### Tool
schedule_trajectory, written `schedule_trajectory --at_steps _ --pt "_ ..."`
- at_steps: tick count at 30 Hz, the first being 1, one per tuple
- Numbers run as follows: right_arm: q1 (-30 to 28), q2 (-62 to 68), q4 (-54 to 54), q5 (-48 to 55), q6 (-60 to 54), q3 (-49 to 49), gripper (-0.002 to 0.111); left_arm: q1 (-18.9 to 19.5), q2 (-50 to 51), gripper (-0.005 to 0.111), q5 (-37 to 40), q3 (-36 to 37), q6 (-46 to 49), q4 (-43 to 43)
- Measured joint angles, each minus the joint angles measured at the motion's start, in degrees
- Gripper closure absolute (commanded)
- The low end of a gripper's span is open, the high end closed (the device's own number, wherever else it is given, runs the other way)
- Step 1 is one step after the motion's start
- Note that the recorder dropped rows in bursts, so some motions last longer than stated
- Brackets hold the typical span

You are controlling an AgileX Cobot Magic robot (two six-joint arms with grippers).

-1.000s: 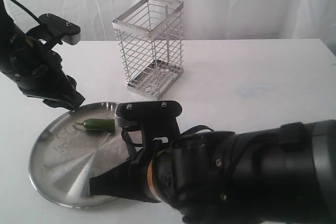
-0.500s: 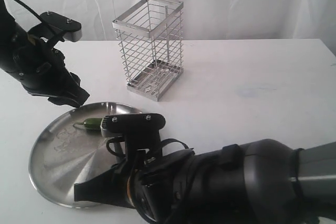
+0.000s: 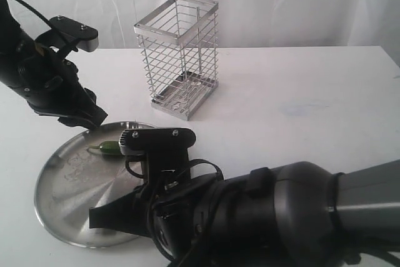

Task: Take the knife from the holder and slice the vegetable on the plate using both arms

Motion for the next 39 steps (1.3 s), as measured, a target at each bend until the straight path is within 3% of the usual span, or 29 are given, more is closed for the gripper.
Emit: schedule_trajectory --at_steps 15,39 --pt "4.35 1.62 -0.64 3.86 9.02 0.00 0.108 0.00 0.00 0.057 -1.45 0.00 0.00 -0.28" --pt "5.63 2.13 -2.49 4.94 9.80 -1.55 0.108 0.00 0.00 0.057 -1.59 0.00 0.00 -1.67"
